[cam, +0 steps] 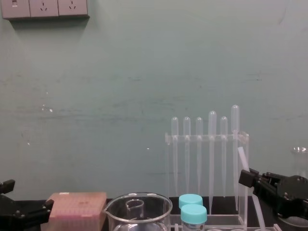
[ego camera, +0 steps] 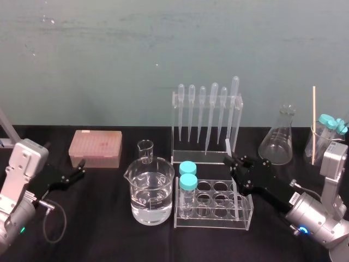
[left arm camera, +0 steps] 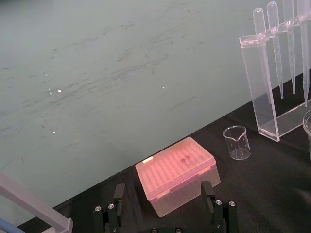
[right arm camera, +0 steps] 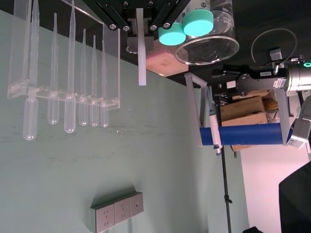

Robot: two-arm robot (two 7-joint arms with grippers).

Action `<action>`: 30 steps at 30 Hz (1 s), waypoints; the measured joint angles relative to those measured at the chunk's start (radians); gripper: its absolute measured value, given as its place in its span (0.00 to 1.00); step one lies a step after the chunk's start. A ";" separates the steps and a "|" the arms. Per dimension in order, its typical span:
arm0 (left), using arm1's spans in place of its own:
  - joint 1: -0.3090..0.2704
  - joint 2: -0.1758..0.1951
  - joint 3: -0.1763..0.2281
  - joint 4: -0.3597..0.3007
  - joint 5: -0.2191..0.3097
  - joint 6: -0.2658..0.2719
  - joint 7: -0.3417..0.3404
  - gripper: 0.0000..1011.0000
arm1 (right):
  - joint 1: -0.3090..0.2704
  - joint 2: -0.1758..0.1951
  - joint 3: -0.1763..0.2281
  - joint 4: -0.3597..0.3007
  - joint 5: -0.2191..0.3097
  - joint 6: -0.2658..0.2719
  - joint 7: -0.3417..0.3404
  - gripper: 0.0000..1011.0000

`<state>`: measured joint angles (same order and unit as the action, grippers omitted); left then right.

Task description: Pick up the stirring rod with one hand, then place it down.

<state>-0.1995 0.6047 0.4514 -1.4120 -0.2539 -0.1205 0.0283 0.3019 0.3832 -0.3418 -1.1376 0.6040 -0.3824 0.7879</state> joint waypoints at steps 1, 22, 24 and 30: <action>0.000 0.000 0.000 0.000 0.000 0.000 0.000 0.99 | 0.000 0.000 0.000 0.000 0.000 0.000 0.000 0.07; 0.000 0.000 0.000 0.000 0.000 0.000 0.000 0.99 | -0.003 0.002 0.002 -0.005 0.004 -0.005 -0.002 0.40; 0.000 0.000 0.000 0.000 0.000 0.000 0.000 0.99 | -0.003 0.002 0.002 -0.005 0.004 -0.005 -0.002 0.48; 0.000 0.000 0.000 0.000 0.000 0.000 0.000 0.99 | -0.003 0.002 0.002 -0.005 0.004 -0.006 -0.002 0.64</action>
<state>-0.1996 0.6047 0.4514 -1.4120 -0.2539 -0.1206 0.0283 0.2987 0.3848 -0.3398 -1.1430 0.6085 -0.3879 0.7863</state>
